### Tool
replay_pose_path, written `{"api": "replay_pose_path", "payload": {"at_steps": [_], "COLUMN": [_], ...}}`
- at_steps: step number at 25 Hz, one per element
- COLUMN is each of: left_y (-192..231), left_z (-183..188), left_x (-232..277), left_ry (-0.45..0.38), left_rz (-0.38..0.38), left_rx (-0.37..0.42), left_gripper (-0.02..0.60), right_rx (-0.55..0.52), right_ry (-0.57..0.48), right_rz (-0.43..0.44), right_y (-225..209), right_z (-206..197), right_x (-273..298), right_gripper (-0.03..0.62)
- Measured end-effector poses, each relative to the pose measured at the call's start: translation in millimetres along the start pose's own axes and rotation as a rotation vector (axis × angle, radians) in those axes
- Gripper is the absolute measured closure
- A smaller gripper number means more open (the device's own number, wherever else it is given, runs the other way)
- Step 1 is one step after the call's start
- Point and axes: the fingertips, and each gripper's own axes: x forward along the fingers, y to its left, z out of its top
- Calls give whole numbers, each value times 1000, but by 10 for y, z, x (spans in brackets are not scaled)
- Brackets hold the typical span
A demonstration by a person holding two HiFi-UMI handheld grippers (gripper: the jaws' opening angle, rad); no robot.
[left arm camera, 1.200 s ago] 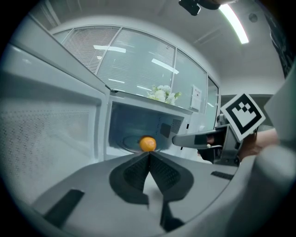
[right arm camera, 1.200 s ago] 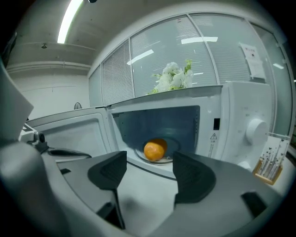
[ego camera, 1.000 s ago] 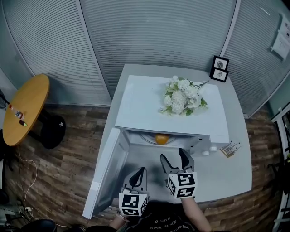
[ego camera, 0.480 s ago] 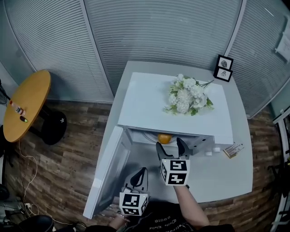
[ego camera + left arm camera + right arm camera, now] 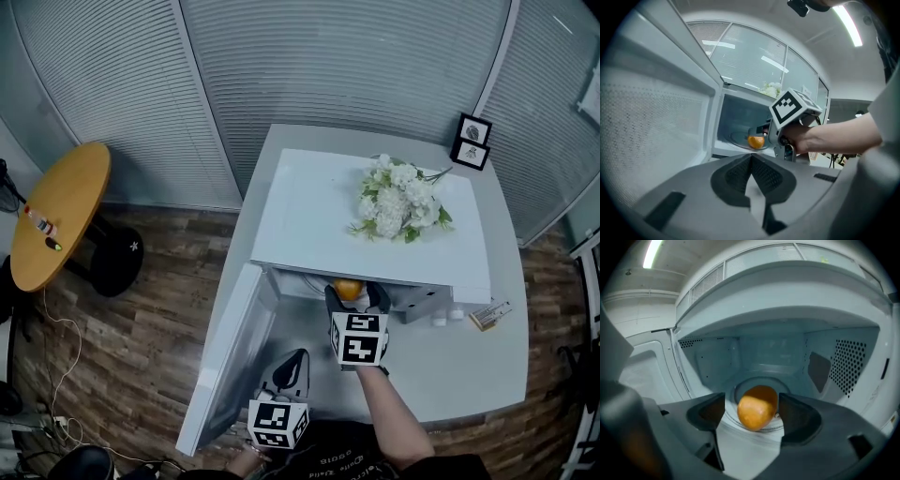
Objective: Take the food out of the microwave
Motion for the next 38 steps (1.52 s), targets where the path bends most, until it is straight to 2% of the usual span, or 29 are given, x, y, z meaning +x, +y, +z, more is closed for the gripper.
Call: {"api": "replay_pose_path", "payload": {"at_steps": [3,8,21,23,25,31,38], "left_y": [-6,-13,25,45,56,46,63], "left_z": [-13,-5,-76,-68,-68,-101,-110], "left_x": [6,6,12,14,16,17,3], "left_ry": [6,4,23,21,21,26,28], "left_rz": [-4,-29,-17,-12,-9,-11,-6], "left_rx": [-11,-82,-87,-88,-91,-93,-84], "left_gripper": [574,574,574,574,574,574,574], "right_rx": [-14,-17,11,2,-10,-31,-66], "right_ry": [21,53,142,141,139,137,88], "right_rz": [-18,-49,-62,-64,-66,-54,-19], "right_y": [-20,-46,-172,-184,-191,-191,-170], "right_z": [-46,-136,-297,-291,-282,-290,-250], "right_x": [86,204,331,324,319,318,210], "right_gripper": [249,249,252,253,284,286,289]}}
